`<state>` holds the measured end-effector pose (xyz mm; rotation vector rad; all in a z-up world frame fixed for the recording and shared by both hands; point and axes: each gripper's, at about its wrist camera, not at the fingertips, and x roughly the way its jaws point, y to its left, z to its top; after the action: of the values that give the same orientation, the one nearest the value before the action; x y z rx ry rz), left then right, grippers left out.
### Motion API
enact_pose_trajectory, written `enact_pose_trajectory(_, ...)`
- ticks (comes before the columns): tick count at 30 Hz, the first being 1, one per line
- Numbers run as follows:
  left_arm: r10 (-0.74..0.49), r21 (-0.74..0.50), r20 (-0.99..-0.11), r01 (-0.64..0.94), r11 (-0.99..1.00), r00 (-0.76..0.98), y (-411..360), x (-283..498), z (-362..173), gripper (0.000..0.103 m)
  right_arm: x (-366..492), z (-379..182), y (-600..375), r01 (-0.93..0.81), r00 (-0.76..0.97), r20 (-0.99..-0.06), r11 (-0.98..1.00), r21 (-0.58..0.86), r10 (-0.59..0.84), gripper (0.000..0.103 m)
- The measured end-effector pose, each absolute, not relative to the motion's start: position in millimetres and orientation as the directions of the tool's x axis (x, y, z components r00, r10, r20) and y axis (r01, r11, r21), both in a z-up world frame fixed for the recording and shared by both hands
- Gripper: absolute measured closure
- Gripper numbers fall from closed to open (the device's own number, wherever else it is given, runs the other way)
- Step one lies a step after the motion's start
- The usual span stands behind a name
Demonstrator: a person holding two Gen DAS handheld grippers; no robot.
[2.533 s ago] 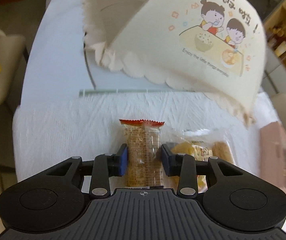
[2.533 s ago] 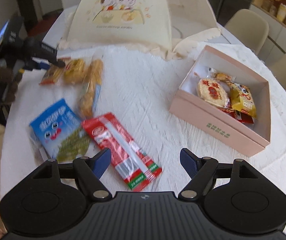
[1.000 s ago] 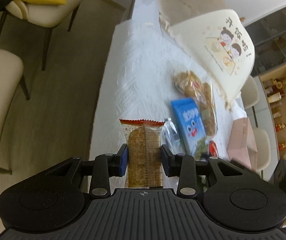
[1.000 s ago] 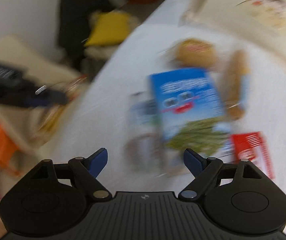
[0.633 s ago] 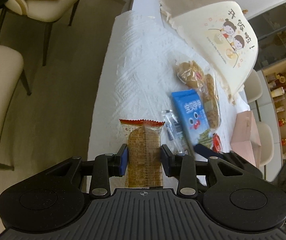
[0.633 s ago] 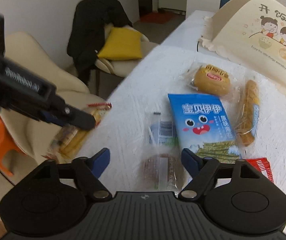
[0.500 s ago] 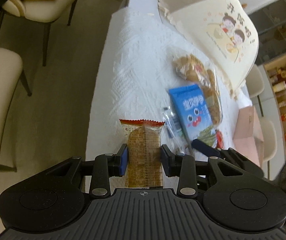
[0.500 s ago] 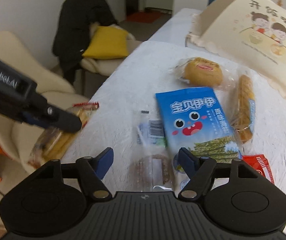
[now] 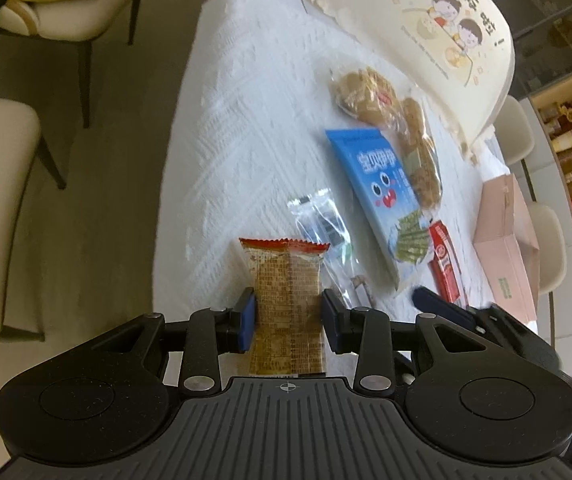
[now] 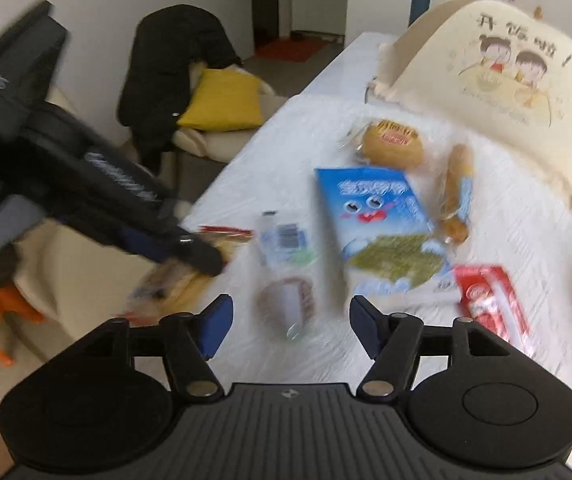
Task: Organize snacks
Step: 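Grasp the clear cookie packet with the right tool while left holds the wafer packet, then drop wafer packet into pink box with left tool while right drops cookie packet in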
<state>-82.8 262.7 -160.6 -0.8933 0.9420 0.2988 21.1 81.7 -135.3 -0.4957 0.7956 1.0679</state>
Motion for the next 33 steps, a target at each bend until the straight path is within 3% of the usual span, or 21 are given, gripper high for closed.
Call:
enact_pose_trajectory(4, -0.115, -0.511, -0.811, -0.599, 0.616, 0.574, 267, -87, -153, 0.064, 37, -161, 111, -0.897, 0.236, -0.818, 0.442, 0.025, 0.525, 0.041)
enact_pose_trajectory(5, -0.113, -0.506, -0.814, -0.599, 0.621, 0.57, 266, -88, -151, 0.064, 36, -158, 113, -0.891, 0.261, -0.811, 0.454, 0.007, 0.524, 0.057)
enact_pose_trajectory(6, -0.112, -0.5, -0.815, -0.593, 0.631, 0.568, 265, -86, -149, 0.064, 35, -155, 113, -0.894, 0.249, -0.819, 0.448, 0.011, 0.518, 0.067)
enact_pose_trajectory(11, -0.174, -0.496, -0.816, -0.513, 0.701, 0.551, 241, -63, -145, 0.064, 33, -134, 64, -0.864, 0.246, -0.819, 0.501, 0.057, 0.519, 0.068)
enact_pose_trajectory(23, -0.451, -0.539, -0.779, -0.098, 0.836, 0.435, 110, 23, -131, 0.064, 51, -90, -101, -0.572, 0.47, -0.826, 0.82, -0.015, 0.313, 0.068)
enact_pose_trajectory(33, -0.503, -0.466, -0.57, 0.25, 0.849, 0.649, 54, 136, 18, 0.063, 70, 19, -190, -0.348, 0.745, -0.614, 0.937, -0.021, 0.263, 0.068)
